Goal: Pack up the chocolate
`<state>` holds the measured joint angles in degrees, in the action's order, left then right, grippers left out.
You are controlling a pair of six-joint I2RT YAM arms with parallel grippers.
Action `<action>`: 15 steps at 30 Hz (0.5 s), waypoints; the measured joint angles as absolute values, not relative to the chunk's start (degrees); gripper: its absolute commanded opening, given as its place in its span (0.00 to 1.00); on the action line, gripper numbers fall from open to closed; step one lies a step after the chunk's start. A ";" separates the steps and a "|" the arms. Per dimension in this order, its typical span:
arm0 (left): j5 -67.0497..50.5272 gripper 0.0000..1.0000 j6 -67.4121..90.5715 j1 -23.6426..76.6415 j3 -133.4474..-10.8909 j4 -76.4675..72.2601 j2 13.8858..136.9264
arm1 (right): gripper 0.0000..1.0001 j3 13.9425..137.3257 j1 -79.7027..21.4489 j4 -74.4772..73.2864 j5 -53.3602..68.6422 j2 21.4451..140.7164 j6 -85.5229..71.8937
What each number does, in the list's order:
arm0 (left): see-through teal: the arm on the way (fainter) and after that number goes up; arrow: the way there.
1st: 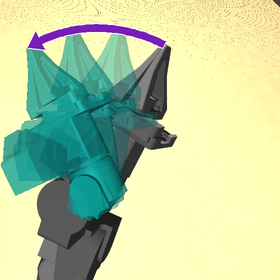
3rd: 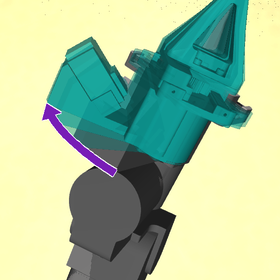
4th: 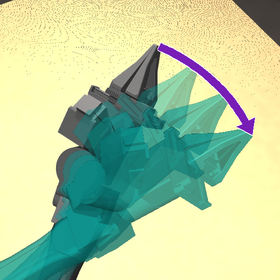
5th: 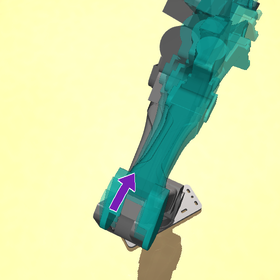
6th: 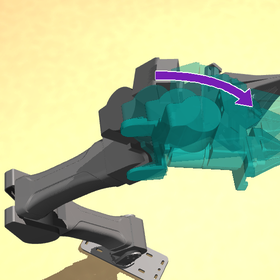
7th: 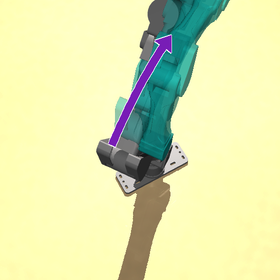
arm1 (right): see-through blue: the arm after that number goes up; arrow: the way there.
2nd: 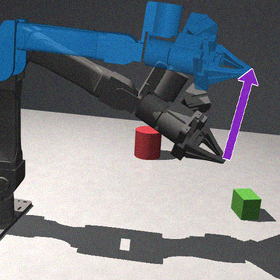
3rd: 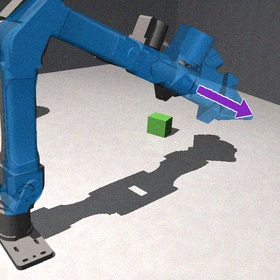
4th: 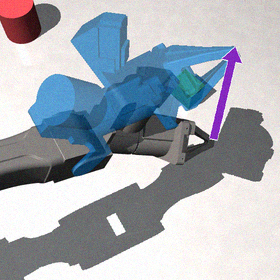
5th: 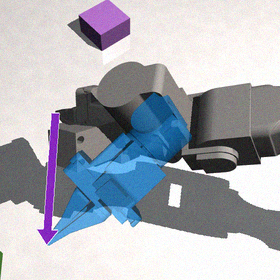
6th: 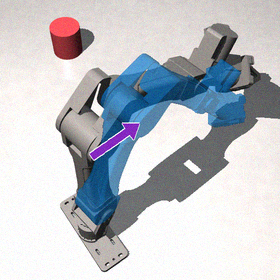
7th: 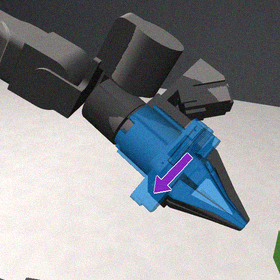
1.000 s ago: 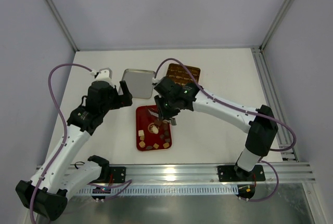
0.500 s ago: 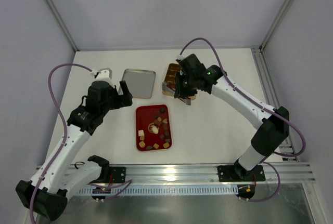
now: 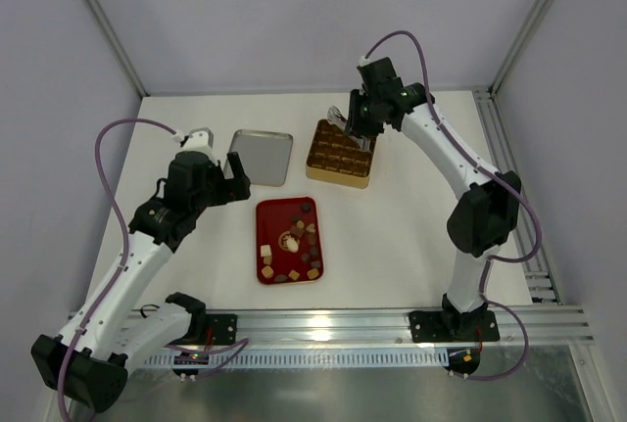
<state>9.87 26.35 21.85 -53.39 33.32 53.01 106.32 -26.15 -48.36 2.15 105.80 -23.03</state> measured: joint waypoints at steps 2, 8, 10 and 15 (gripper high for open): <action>9.82 1.00 26.35 21.85 -53.39 33.32 53.21 | 0.30 107.92 -25.67 -48.47 2.28 108.51 -22.79; 9.85 1.00 26.35 21.85 -53.39 33.32 53.28 | 0.30 111.02 -25.39 -48.53 2.92 114.32 -22.61; 9.85 1.00 26.35 21.85 -53.39 33.32 53.28 | 0.30 111.09 -25.39 -48.56 3.07 114.93 -22.61; 9.85 1.00 26.35 21.85 -53.39 33.30 53.28 | 0.30 111.09 -25.39 -48.45 3.20 115.13 -22.61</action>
